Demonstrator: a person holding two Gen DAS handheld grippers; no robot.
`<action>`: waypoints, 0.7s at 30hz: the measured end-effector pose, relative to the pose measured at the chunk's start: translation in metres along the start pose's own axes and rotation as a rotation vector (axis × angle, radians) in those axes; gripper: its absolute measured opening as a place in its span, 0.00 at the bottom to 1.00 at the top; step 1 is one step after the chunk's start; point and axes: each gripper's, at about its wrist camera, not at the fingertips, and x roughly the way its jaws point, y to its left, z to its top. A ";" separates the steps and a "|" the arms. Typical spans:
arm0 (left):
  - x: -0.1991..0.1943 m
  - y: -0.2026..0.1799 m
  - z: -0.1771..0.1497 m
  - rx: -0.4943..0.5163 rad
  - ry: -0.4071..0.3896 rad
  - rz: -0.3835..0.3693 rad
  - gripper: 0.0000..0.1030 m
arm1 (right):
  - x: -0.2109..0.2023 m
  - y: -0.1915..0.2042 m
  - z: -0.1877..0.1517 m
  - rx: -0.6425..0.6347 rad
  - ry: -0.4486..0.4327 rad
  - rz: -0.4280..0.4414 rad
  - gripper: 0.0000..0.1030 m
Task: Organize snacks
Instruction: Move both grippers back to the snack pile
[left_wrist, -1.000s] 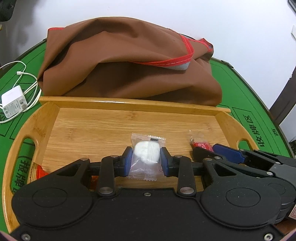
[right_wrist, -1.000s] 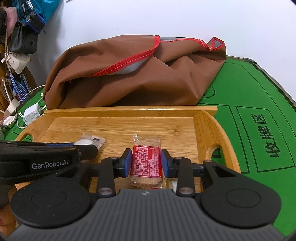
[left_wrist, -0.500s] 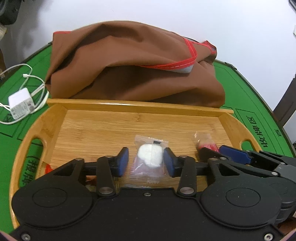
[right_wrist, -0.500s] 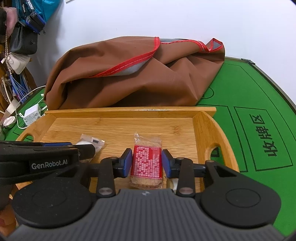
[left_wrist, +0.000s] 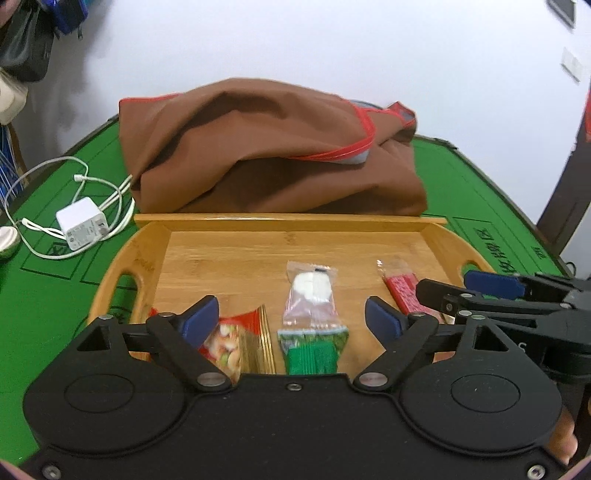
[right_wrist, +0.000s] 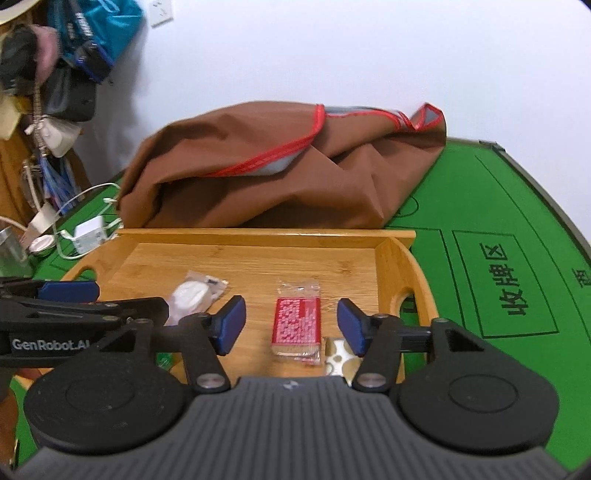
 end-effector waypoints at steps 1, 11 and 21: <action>-0.006 0.000 -0.003 0.007 -0.006 -0.001 0.86 | -0.006 0.001 -0.002 -0.011 -0.007 0.007 0.74; -0.073 -0.003 -0.047 0.094 -0.095 -0.046 0.96 | -0.052 0.019 -0.033 -0.119 -0.025 0.087 0.85; -0.124 -0.007 -0.105 0.123 -0.195 -0.011 0.98 | -0.089 0.028 -0.076 -0.182 -0.027 0.164 0.88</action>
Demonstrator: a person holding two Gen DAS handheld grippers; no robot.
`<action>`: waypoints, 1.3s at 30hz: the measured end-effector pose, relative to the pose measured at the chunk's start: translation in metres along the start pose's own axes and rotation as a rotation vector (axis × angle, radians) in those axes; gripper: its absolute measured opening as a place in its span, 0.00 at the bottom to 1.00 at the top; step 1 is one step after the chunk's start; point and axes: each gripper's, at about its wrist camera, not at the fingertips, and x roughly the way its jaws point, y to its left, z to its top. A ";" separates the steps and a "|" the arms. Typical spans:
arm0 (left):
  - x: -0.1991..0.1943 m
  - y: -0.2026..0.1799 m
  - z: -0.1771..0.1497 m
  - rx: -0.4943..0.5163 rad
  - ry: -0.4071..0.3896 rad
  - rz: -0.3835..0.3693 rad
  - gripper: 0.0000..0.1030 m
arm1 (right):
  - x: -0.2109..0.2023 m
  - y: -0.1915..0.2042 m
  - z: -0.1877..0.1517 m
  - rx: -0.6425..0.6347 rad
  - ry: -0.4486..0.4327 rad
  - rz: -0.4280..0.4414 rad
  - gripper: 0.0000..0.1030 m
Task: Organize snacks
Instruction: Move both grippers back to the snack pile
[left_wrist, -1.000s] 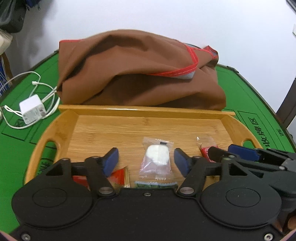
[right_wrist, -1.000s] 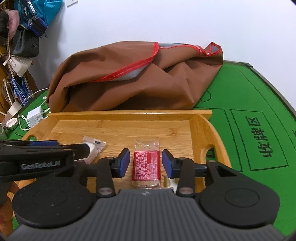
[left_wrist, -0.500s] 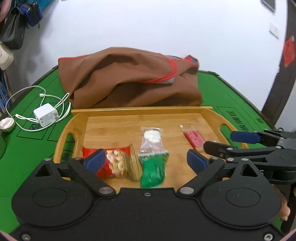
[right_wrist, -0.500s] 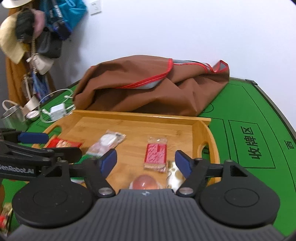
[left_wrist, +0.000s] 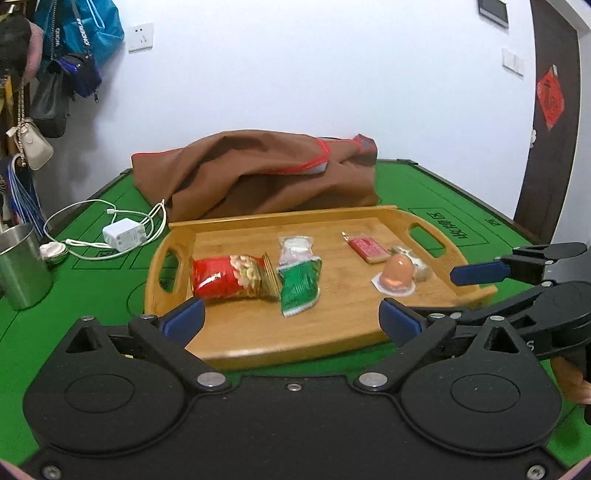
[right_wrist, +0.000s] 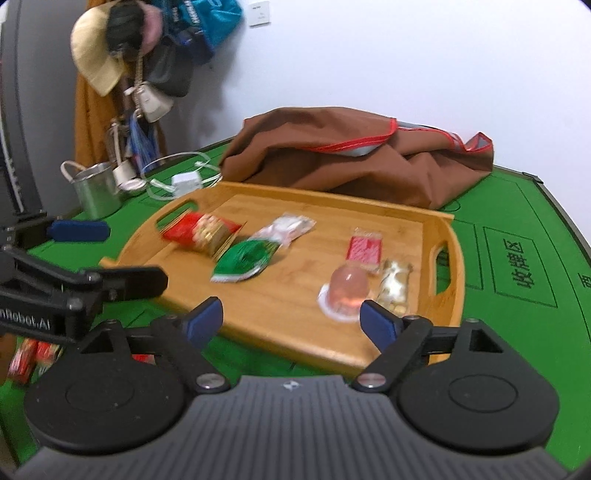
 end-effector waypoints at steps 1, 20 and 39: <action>-0.004 -0.001 -0.004 0.000 -0.001 -0.004 0.98 | -0.003 0.002 -0.004 -0.005 0.003 0.004 0.88; -0.067 -0.018 -0.079 0.063 -0.007 0.001 0.99 | -0.063 0.037 -0.067 -0.091 -0.005 0.021 0.89; -0.081 0.002 -0.101 0.048 0.081 -0.009 0.60 | -0.074 0.062 -0.080 -0.159 -0.014 0.073 0.89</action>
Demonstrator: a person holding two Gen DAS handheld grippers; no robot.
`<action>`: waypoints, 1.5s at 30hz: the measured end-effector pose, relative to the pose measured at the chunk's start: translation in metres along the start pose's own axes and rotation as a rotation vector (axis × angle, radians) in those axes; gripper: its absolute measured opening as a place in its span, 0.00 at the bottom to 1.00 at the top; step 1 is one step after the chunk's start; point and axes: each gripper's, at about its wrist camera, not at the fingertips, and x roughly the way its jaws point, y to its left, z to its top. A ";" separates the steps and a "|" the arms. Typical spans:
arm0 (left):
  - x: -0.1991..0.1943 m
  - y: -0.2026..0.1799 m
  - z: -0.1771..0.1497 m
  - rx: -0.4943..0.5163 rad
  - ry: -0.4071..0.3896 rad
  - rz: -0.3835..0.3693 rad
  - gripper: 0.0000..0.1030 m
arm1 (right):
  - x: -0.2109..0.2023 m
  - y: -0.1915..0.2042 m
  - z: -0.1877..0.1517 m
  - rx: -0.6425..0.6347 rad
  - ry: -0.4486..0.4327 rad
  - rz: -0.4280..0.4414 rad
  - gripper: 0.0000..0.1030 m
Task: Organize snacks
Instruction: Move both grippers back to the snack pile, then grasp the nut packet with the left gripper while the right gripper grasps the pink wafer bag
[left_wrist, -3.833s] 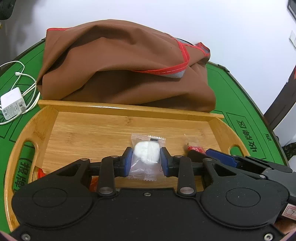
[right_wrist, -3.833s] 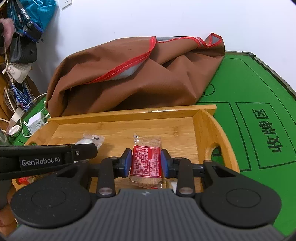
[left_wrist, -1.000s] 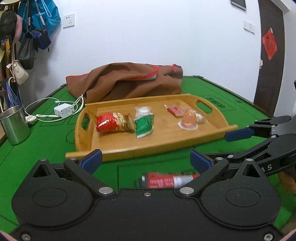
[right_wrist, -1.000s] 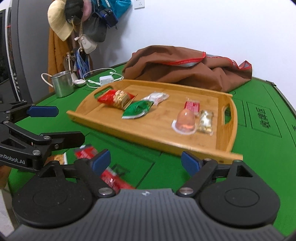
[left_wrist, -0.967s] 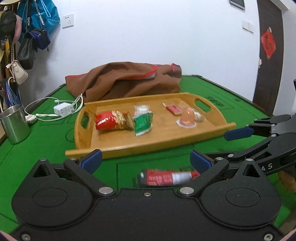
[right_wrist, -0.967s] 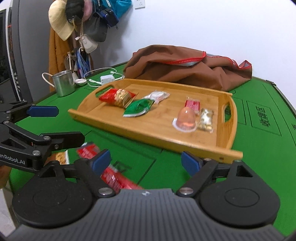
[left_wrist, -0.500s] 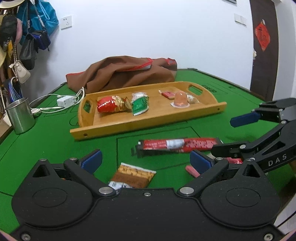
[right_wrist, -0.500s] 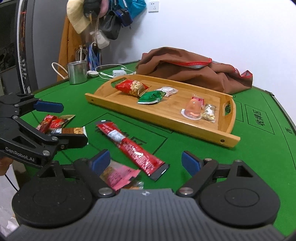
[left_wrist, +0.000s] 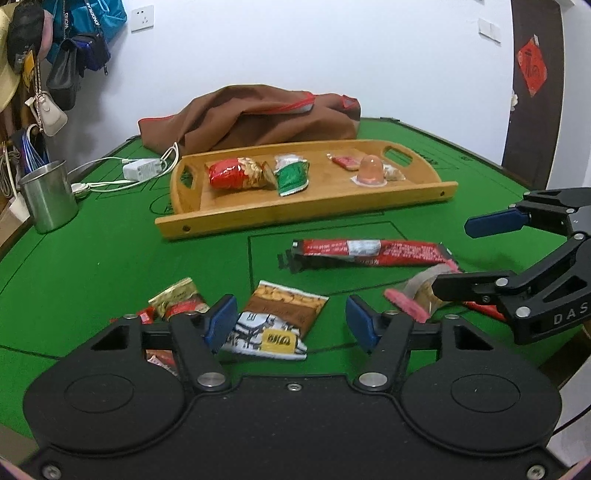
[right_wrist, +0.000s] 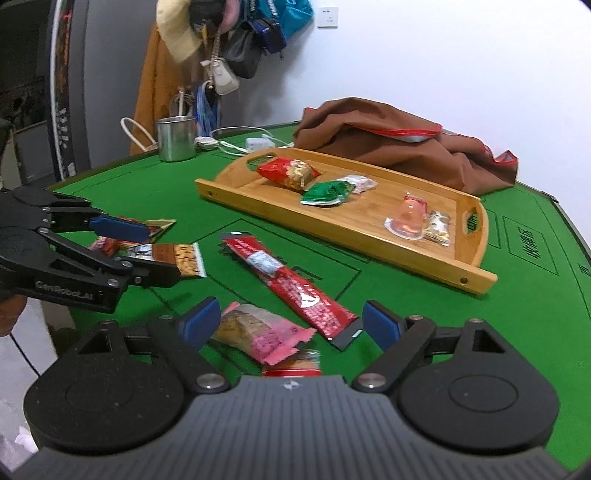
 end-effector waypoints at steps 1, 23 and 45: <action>0.001 0.000 -0.001 0.003 0.003 0.006 0.60 | 0.000 0.002 0.000 -0.006 0.001 0.009 0.89; 0.024 0.011 0.003 -0.076 0.058 -0.031 0.60 | 0.016 0.023 -0.001 -0.076 0.046 0.041 0.86; 0.025 0.000 0.006 -0.054 0.077 0.035 0.49 | 0.024 0.024 0.001 -0.074 0.071 0.015 0.71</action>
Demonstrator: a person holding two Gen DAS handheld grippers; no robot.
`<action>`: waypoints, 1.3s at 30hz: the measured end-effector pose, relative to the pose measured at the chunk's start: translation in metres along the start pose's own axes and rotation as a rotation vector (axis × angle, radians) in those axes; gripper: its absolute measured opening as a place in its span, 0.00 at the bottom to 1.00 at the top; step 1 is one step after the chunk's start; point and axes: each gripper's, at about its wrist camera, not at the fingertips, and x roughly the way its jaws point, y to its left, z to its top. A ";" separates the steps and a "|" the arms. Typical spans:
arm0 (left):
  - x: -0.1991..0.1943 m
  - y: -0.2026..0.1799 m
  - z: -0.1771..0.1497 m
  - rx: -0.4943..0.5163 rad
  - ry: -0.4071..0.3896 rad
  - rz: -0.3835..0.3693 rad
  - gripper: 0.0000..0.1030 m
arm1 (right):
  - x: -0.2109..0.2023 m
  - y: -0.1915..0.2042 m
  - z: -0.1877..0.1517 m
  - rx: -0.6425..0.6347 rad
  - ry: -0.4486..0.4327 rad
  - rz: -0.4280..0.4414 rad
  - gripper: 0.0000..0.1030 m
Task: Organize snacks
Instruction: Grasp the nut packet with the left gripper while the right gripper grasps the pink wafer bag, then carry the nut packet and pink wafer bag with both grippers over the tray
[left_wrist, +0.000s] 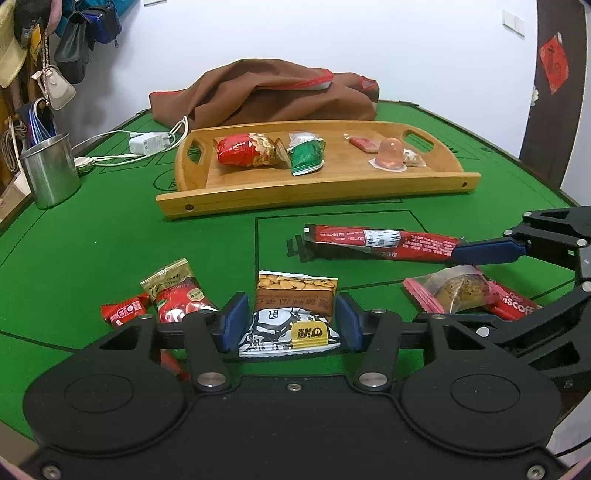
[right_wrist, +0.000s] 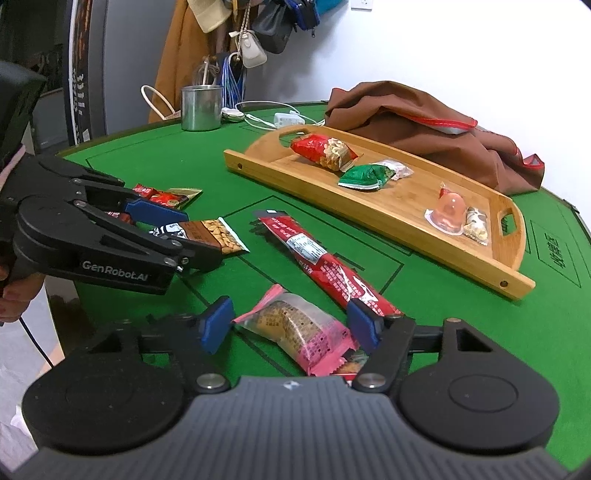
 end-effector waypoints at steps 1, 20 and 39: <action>0.001 0.000 0.001 -0.002 0.004 0.000 0.49 | 0.000 0.001 0.000 0.000 -0.001 0.000 0.67; -0.008 -0.003 0.018 -0.004 -0.006 -0.036 0.38 | -0.021 -0.006 0.012 0.020 -0.085 -0.073 0.53; 0.015 0.016 0.115 -0.039 -0.113 -0.033 0.38 | 0.006 -0.101 0.074 0.245 -0.024 -0.270 0.53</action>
